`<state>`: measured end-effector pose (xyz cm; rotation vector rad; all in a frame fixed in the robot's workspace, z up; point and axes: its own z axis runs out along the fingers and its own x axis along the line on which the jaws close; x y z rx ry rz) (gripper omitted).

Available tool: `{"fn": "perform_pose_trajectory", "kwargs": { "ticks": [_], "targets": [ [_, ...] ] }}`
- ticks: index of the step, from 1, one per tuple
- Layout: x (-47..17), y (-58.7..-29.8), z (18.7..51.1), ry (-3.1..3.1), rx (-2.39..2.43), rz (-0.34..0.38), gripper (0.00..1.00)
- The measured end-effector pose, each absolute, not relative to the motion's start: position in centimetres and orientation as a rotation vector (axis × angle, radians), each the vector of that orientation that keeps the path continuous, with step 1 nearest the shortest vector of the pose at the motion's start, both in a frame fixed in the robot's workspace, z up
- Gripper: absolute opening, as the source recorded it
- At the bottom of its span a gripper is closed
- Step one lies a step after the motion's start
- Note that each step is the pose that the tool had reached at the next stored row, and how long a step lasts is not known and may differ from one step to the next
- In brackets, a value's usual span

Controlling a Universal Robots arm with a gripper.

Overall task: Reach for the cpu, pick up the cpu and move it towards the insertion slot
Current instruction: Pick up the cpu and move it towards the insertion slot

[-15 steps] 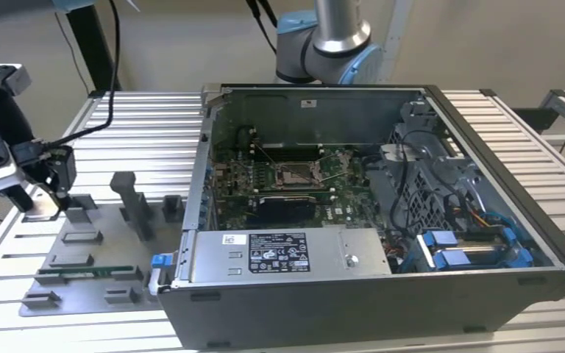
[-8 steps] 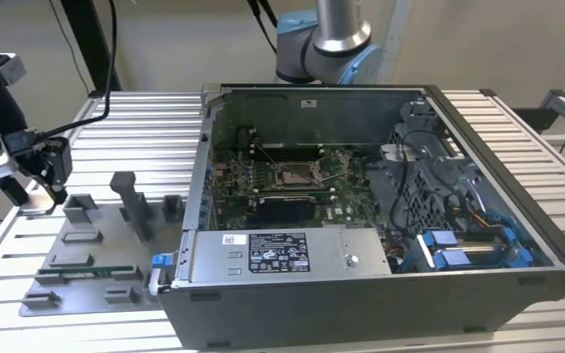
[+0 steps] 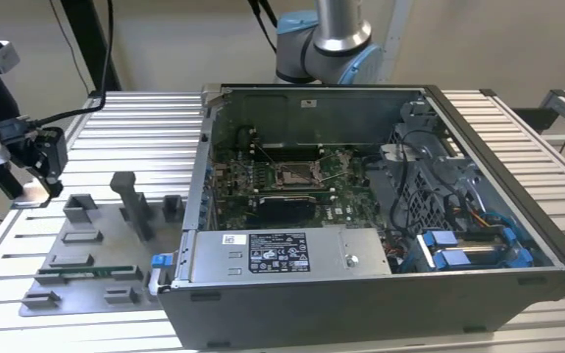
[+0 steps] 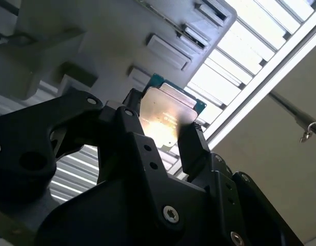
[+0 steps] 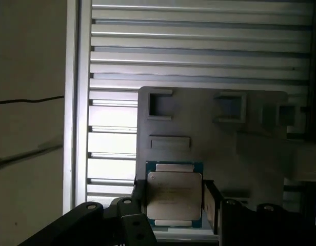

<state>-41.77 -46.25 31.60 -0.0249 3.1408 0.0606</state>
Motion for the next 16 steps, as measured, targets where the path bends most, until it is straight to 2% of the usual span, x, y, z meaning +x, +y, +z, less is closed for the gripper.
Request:
{"fn": "perform_pose_trajectory", "kwargs": {
  "ticks": [16],
  "targets": [
    [-41.8, -46.3, 34.9, 3.141, -0.025, 0.061, 0.0]
  ]
}}
